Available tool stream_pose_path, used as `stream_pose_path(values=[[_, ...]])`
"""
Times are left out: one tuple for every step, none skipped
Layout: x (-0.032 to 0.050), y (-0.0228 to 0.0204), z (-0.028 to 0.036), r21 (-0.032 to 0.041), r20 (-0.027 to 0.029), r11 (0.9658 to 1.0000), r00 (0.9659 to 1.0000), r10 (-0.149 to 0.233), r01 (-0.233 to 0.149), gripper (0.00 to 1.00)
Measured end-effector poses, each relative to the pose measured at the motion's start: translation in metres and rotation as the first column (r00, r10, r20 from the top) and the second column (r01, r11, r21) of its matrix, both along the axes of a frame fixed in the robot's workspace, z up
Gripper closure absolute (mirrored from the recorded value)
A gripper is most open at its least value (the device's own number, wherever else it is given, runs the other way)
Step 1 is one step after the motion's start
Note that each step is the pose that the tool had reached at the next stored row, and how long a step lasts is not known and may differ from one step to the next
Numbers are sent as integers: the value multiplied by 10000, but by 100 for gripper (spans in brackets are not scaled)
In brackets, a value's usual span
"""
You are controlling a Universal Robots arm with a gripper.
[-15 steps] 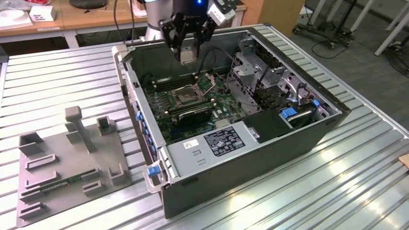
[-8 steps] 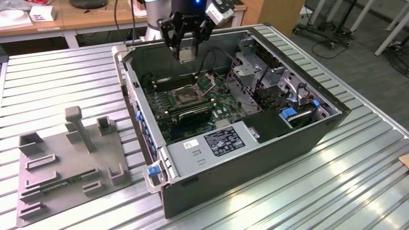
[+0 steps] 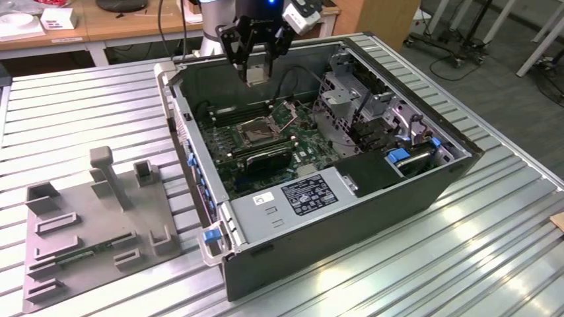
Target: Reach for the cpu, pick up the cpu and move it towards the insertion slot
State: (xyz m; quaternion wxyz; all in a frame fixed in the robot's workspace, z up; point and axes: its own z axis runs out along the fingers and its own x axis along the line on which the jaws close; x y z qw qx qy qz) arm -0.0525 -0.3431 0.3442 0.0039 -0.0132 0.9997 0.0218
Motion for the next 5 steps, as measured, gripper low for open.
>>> stream_pose_path(values=[[0,1,0,-1,0,10000,10000,2,-2,46],[0,4,0,-1,-1,10000,10000,2,-2,46],[0,6,0,-1,-1,10000,10000,2,-2,46],[0,6,0,-1,0,10000,10000,2,-2,46],[0,7,0,0,-1,10000,10000,2,-2,46]])
